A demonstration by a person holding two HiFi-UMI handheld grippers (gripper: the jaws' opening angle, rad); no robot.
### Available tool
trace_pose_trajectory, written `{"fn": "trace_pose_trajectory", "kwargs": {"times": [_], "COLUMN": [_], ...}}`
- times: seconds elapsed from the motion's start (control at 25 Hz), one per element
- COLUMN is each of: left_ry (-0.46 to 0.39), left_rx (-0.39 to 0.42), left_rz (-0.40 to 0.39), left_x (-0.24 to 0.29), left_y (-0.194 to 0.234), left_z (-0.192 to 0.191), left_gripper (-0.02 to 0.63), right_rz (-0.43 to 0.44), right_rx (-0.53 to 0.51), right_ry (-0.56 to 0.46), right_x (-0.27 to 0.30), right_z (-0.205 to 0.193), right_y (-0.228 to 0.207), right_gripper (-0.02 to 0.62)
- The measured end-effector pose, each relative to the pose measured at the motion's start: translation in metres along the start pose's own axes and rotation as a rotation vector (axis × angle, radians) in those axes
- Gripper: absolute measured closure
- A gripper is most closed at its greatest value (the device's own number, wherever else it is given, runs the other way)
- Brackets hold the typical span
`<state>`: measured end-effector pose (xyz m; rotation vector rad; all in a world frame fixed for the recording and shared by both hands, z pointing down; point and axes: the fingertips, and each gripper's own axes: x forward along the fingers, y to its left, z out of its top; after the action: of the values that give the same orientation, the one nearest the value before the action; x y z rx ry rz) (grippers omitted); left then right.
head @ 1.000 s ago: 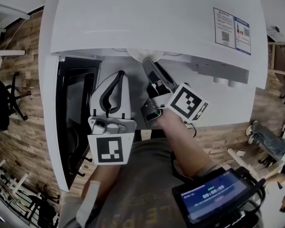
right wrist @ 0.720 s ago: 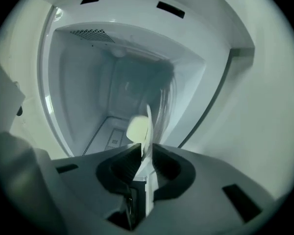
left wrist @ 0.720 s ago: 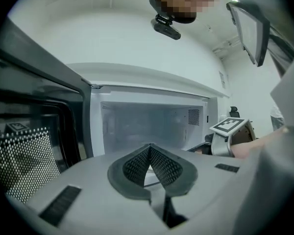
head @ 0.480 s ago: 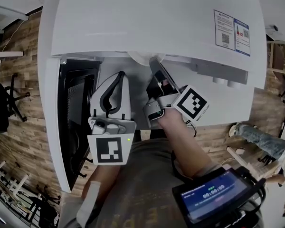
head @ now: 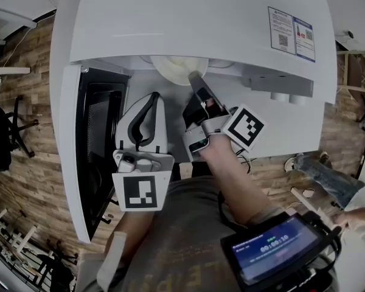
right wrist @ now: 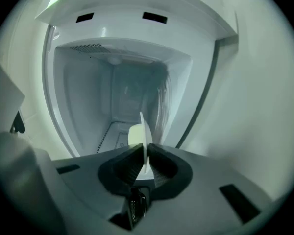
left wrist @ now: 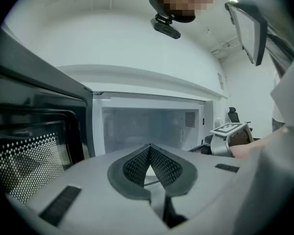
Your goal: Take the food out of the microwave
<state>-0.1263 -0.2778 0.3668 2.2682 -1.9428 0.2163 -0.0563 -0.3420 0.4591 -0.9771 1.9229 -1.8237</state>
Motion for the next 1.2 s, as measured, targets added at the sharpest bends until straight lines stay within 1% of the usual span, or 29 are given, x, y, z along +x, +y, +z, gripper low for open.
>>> {"fn": "trace_pose_trajectory", "kwargs": {"times": [0.12, 0.32, 0.48, 0.8, 0.92, 1.04, 1.2], "left_ry": [-0.003, -0.014, -0.043, -0.091, -0.101, -0.099, -0.099], "left_rx": [0.006, 0.003, 0.014, 0.023, 0.016, 0.026, 0.011], "left_rz": [-0.007, -0.013, -0.034, -0.069, -0.07, -0.073, -0.04], "left_x": [-0.007, -0.021, -0.034, -0.06, -0.064, -0.07, -0.083], "left_y": [-0.004, -0.008, -0.014, -0.03, -0.037, -0.05, -0.065], "left_z": [0.001, 0.004, 0.012, 0.03, 0.033, 0.031, 0.028], "left_gripper": [0.598, 0.598, 0.598, 0.598, 0.598, 0.598, 0.598], "right_rz": [-0.01, 0.009, 0.032, 0.044, 0.052, 0.053, 0.047], "right_rx": [0.045, 0.023, 0.014, -0.002, -0.004, -0.007, -0.028], "right_ry": [-0.014, -0.029, -0.05, -0.103, -0.102, -0.095, -0.066], "right_x": [-0.008, -0.02, -0.035, -0.074, -0.085, -0.098, -0.12], "right_z": [-0.004, -0.005, -0.008, -0.013, -0.015, -0.016, -0.018], "right_y": [-0.004, 0.006, 0.02, 0.038, 0.041, 0.038, 0.033], "right_gripper": [0.557, 0.56, 0.561, 0.561, 0.561, 0.561, 0.561]}}
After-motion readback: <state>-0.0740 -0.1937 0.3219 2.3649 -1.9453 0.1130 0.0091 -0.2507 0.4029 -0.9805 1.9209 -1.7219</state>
